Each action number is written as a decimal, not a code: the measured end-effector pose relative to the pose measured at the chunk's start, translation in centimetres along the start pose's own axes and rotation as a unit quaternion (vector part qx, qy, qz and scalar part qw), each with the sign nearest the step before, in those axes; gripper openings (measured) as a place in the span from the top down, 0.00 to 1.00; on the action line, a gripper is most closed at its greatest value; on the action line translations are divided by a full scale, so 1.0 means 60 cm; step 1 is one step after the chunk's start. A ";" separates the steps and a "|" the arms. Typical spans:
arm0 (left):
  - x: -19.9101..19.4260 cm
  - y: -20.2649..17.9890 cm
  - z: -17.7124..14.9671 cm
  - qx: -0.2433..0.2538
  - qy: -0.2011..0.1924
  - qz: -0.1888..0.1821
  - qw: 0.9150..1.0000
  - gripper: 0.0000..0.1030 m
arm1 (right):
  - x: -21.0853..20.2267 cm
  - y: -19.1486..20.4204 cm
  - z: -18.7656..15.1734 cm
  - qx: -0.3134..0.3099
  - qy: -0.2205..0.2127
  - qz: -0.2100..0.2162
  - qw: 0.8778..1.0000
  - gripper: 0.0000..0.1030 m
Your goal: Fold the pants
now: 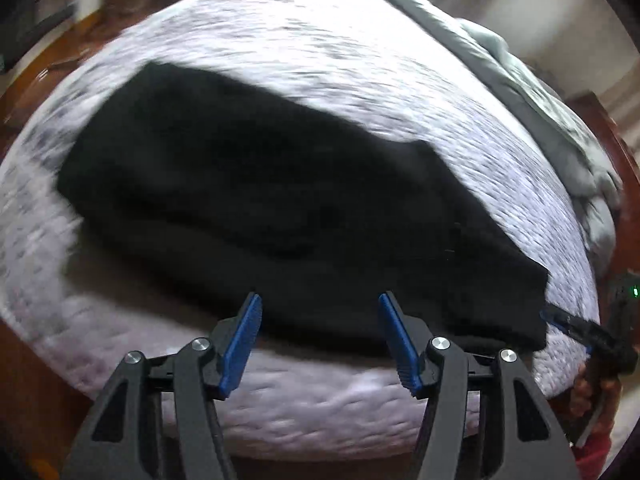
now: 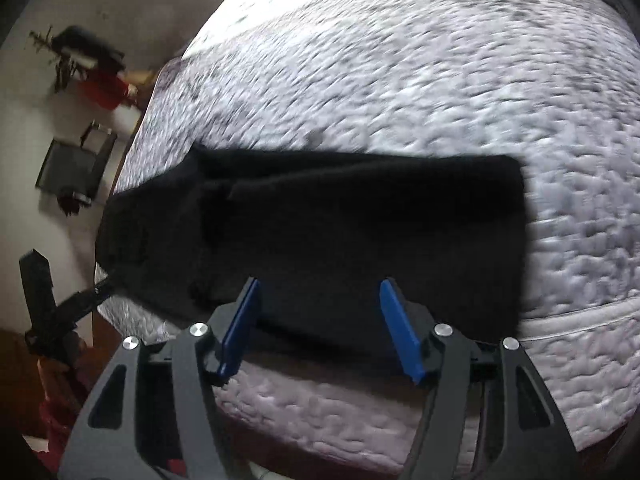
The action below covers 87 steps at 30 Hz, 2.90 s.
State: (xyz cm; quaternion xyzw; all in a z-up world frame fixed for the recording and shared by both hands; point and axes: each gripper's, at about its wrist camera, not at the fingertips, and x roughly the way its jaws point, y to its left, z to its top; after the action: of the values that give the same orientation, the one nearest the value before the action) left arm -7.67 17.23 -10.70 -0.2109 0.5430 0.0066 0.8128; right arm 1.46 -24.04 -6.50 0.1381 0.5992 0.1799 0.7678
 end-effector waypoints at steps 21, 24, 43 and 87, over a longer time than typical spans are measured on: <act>0.041 0.198 0.082 -0.201 -0.035 -0.048 0.978 0.39 | 0.100 0.079 -0.003 -0.068 0.053 -0.043 0.995 0.30; 0.051 0.164 0.088 -0.197 -0.031 -0.090 0.976 0.45 | 0.104 0.083 -0.004 -0.077 0.054 -0.046 0.994 0.26; -0.030 0.024 0.117 -0.085 -0.145 -0.088 0.982 0.77 | 0.043 0.058 -0.001 -0.046 0.012 -0.025 0.999 0.28; 0.092 -0.193 0.048 0.162 0.014 0.007 0.987 0.33 | 0.007 0.112 0.037 -0.092 0.009 -0.016 0.996 0.28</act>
State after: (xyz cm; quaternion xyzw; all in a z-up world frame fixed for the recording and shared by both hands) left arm -0.11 6.49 -10.81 -0.0728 0.5494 -0.0790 0.8286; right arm 2.96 -17.80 -3.46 0.0554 0.5892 0.2229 0.7747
